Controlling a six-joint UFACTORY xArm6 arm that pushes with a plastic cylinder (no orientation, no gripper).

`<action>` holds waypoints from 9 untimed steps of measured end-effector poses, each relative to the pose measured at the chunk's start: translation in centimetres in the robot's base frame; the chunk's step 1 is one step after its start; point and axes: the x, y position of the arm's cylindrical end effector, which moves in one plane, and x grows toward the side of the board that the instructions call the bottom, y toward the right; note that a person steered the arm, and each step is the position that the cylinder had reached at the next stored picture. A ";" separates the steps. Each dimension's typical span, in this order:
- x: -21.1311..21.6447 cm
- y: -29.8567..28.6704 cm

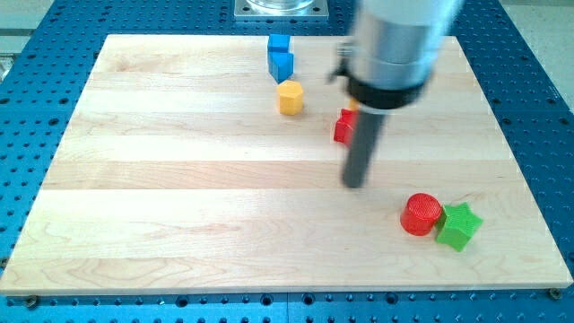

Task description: Move the red star away from the yellow heart

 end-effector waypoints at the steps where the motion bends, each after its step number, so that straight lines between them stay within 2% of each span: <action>1: -3.0 -8.2; 2: -7.7 -7.4; 3: -8.1 -1.9; 4: -7.7 7.0; 6: -9.7 15.1; 7: -7.6 17.3; 9: 0.6 16.0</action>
